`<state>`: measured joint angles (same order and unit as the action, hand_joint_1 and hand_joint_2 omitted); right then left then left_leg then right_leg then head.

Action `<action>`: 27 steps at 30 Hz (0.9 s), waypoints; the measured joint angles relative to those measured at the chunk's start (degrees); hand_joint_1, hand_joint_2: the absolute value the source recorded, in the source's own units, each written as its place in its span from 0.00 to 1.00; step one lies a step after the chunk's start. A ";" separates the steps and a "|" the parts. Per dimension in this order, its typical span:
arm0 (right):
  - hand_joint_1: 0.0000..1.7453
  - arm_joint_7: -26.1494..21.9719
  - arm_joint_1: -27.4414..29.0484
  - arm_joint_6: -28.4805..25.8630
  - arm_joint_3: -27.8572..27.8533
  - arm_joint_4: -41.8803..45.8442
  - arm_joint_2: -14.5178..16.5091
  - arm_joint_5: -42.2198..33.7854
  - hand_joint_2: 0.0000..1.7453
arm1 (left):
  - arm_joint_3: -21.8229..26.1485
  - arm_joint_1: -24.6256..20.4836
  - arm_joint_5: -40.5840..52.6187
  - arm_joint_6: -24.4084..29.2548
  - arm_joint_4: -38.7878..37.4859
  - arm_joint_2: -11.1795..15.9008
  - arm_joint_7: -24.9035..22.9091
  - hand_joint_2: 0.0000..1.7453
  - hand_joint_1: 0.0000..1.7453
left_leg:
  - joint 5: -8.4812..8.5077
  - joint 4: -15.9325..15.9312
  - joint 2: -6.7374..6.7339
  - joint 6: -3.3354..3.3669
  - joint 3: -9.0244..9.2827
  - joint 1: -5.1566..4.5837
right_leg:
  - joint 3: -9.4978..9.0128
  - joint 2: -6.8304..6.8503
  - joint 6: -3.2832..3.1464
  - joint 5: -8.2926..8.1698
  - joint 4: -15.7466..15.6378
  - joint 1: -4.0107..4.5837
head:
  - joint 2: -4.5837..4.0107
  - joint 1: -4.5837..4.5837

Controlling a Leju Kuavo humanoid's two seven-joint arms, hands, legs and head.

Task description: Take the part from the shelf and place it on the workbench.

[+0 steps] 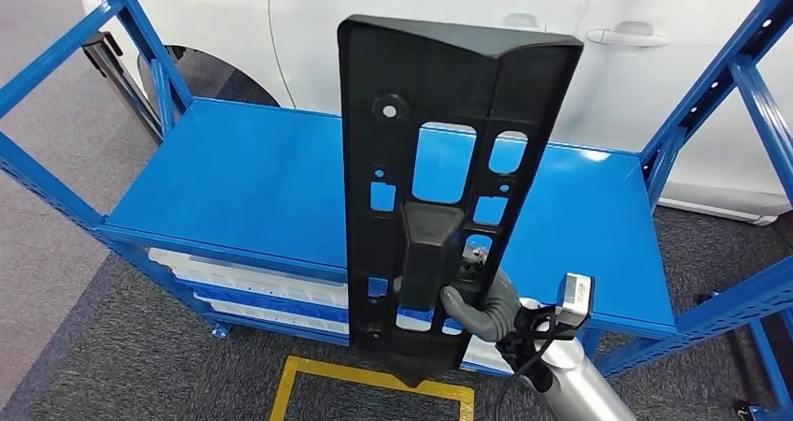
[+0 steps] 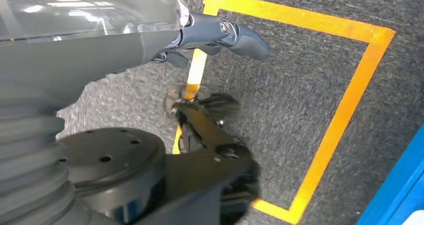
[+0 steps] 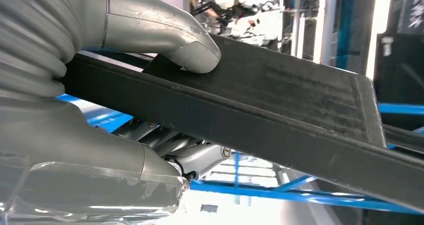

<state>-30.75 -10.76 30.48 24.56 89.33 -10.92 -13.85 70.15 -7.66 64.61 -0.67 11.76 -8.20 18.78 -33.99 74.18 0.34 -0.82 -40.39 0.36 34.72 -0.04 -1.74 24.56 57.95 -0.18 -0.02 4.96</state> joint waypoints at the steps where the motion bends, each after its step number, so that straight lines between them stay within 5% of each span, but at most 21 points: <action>1: 0.84 0.21 0.72 -0.34 0.00 0.34 -0.23 -0.02 1.00 | -0.15 -0.03 0.48 0.10 0.00 0.00 0.09 1.00 0.00 | 0.29 0.26 0.00 0.00 0.13 0.00 | 0.04 -0.01 0.01 0.00 0.08 0.00 | 0.00 0.00; 4: 0.84 0.33 2.50 -0.94 -0.04 1.48 -1.00 -0.27 1.00 | -0.62 -0.35 0.95 -0.08 0.00 0.00 0.17 1.00 0.00 | 4.97 -10.05 0.03 0.46 5.99 -0.04 | 0.14 -0.14 0.21 -0.03 0.42 0.05 | 0.00 0.00; 6: 0.84 0.24 3.46 -1.40 -0.20 2.25 -1.46 -0.35 1.00 | -0.91 -0.67 1.00 -0.34 0.00 0.00 0.11 1.00 0.00 | 6.61 -15.21 0.08 0.98 8.66 -0.25 | 0.27 -0.26 0.75 -0.19 0.58 0.16 | 0.00 -0.01; 10: 0.84 0.07 5.45 -2.35 -0.95 3.51 -2.31 -0.39 1.00 | -1.27 -0.79 1.20 -0.86 0.00 -0.04 -0.24 1.00 0.00 | 7.91 -16.40 -0.08 2.26 8.59 -0.27 | 0.71 -0.30 2.17 0.01 0.99 0.00 | 0.00 -0.01; 14: 0.84 0.11 6.70 -3.27 -1.76 4.38 -2.65 -0.31 1.00 | -1.36 -0.80 1.25 -1.08 0.00 -0.09 -0.57 1.00 0.00 | 9.46 -16.85 -0.52 3.27 7.07 -0.34 | 4.79 -0.24 2.96 8.60 12.49 -0.41 | 0.00 -0.01; 16: 0.84 0.32 7.24 -3.57 -1.93 4.55 -2.65 -0.23 1.00 | -1.37 -0.71 1.25 -1.12 0.00 -0.09 -0.71 1.00 0.00 | 10.16 -16.71 -0.60 3.19 6.00 -0.45 | 5.05 -0.23 3.21 10.05 16.16 -0.63 | 0.00 -0.01; 17: 0.84 0.44 7.39 -3.63 -2.01 4.62 -2.65 -0.19 1.00 | -1.37 -0.68 1.25 -1.12 0.00 -0.09 -0.75 1.00 0.00 | 10.51 -16.60 -0.61 3.08 5.44 -0.47 | 3.65 -0.21 3.26 9.29 14.98 -0.72 | 0.00 -0.01; 21: 0.84 0.85 7.28 -3.65 -2.36 5.27 -2.62 -0.18 1.00 | -1.37 -0.68 1.25 -1.21 0.00 -0.09 -0.79 1.00 0.00 | 11.72 -15.95 -0.58 2.11 3.94 -0.56 | -5.78 -0.18 2.72 5.52 1.15 -0.61 | 0.00 0.00; 25: 0.84 1.03 7.14 -3.62 -2.84 5.54 -2.48 -0.23 1.00 | -1.39 -0.57 1.28 -1.56 0.00 -0.13 -0.84 1.00 0.00 | 12.36 -15.76 -0.42 0.75 3.21 -0.40 | -5.39 -0.16 1.19 4.12 -0.38 -0.29 | 0.00 -0.01; 27: 0.84 1.09 7.18 -3.62 -3.10 5.66 -2.31 -0.23 1.00 | -1.40 -0.43 1.33 -1.69 0.00 -0.14 -0.89 1.00 0.00 | 8.67 -12.60 -0.28 0.24 1.89 -0.28 | -4.30 0.01 0.35 2.84 -0.75 -0.50 | 0.00 -0.01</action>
<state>-29.67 -3.58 26.86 21.46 94.99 -13.24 -14.08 68.75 -8.09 65.94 -2.36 11.76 -8.33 17.89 -25.31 61.58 0.05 -0.58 -38.50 0.08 30.42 -0.03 -1.38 27.40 57.20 -0.68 -0.02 4.95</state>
